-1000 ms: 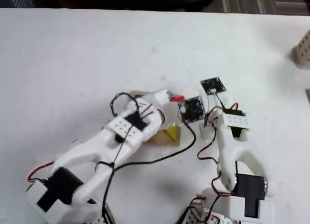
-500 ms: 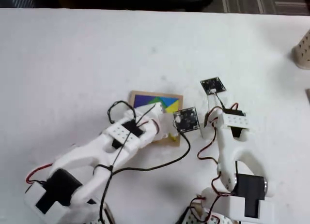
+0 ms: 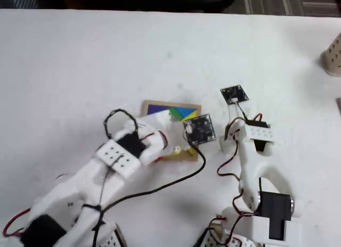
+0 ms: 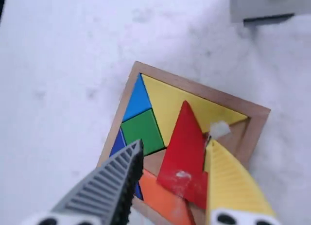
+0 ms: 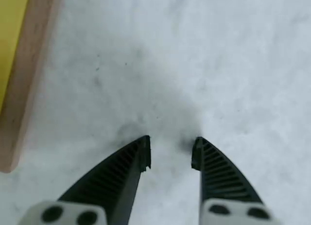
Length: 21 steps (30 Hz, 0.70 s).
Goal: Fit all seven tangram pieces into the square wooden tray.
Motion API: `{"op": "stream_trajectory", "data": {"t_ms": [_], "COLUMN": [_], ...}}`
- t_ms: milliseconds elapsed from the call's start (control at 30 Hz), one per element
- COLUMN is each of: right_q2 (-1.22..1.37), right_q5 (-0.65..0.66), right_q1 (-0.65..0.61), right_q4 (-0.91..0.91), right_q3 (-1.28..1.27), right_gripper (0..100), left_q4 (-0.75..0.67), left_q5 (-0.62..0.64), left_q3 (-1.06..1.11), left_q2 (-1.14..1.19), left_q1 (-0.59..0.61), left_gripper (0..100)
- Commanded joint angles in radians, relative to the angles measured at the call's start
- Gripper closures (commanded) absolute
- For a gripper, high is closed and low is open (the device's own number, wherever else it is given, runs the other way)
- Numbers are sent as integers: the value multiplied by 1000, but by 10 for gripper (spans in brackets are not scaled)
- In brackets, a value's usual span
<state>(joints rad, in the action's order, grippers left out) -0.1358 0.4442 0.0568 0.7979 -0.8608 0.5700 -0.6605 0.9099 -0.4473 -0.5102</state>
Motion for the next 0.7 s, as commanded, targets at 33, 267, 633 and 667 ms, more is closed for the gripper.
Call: {"op": "stream_trajectory", "data": {"t_ms": [33, 267, 633, 667], "right_q2": [-30, -30, -30, -30], "right_q5": [6, 6, 9, 9], "right_q1": [-4, -4, -5, -5], "right_q4": [7, 8, 8, 8], "right_q3": [-5, -5, -5, -5], "right_gripper": [861, 861, 861, 861], "left_q4": [-29, -143, -26, -26], "left_q5": [281, 781, 792, 792], "left_q3": [11, 133, 272, 301], "left_q2": [-127, -147, -374, -403], "left_q1": [24, 22, -107, -137], "left_gripper": [779, 782, 976, 979]}}
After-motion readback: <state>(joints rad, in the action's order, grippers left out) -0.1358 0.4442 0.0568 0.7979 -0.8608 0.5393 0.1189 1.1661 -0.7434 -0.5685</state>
